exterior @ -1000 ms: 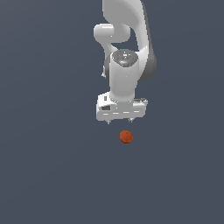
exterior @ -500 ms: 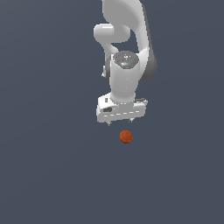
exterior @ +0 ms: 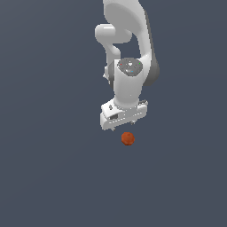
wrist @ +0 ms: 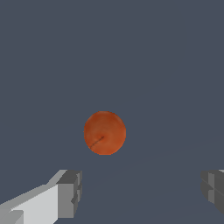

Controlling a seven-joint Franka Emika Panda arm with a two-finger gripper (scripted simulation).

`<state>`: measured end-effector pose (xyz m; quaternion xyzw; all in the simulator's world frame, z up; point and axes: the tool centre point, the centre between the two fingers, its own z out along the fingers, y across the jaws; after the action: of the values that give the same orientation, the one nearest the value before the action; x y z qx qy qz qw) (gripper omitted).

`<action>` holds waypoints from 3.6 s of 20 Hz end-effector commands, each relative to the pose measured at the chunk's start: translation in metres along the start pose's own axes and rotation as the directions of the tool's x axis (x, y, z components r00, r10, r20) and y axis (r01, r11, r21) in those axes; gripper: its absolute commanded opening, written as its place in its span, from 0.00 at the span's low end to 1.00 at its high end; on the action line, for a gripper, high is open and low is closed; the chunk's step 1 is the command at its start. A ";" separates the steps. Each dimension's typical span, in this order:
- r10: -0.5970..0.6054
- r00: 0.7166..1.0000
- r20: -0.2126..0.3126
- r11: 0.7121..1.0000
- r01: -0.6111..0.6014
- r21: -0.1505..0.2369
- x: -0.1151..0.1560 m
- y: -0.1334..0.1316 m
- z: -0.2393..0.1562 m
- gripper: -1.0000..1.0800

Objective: Pick up the object and move it to a goal position.

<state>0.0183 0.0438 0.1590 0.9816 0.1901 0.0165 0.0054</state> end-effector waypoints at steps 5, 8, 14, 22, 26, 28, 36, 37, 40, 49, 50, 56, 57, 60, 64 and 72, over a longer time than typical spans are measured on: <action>-0.194 0.981 0.009 0.981 0.194 0.002 0.003 -0.006 0.013 0.96; -0.282 0.959 0.013 0.959 0.282 0.005 0.004 -0.008 0.020 0.96; -0.451 0.893 0.016 0.893 0.451 0.012 0.007 -0.014 0.032 0.96; -0.649 0.760 0.015 0.760 0.649 0.024 0.011 -0.022 0.047 0.96; -0.721 0.693 0.011 0.693 0.720 0.028 0.012 -0.026 0.053 0.96; -0.748 0.664 0.010 0.664 0.747 0.030 0.013 -0.027 0.055 0.96; -0.809 0.588 0.004 0.587 0.809 0.034 0.014 -0.031 0.061 0.96; -0.812 0.583 0.004 0.583 0.812 0.034 0.014 -0.031 0.062 0.96; -0.816 0.578 0.004 0.578 0.816 0.035 0.014 -0.031 0.062 0.96; -0.815 0.579 0.004 0.579 0.814 0.035 0.013 -0.032 0.086 0.96; -0.815 0.579 0.004 0.579 0.815 0.035 0.012 -0.032 0.092 0.96; -0.816 0.578 0.004 0.577 0.816 0.035 0.012 -0.032 0.112 0.96; -0.816 0.578 0.004 0.577 0.816 0.035 0.012 -0.032 0.112 0.96; -0.816 0.578 0.004 0.577 0.816 0.035 0.013 -0.032 0.112 0.00; -0.816 0.578 0.004 0.577 0.816 0.035 0.013 -0.032 0.112 0.00; -0.816 0.578 0.004 0.578 0.816 0.034 0.012 -0.028 0.109 0.00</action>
<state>0.0218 0.0765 0.0478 0.7844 0.6203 -0.0004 -0.0003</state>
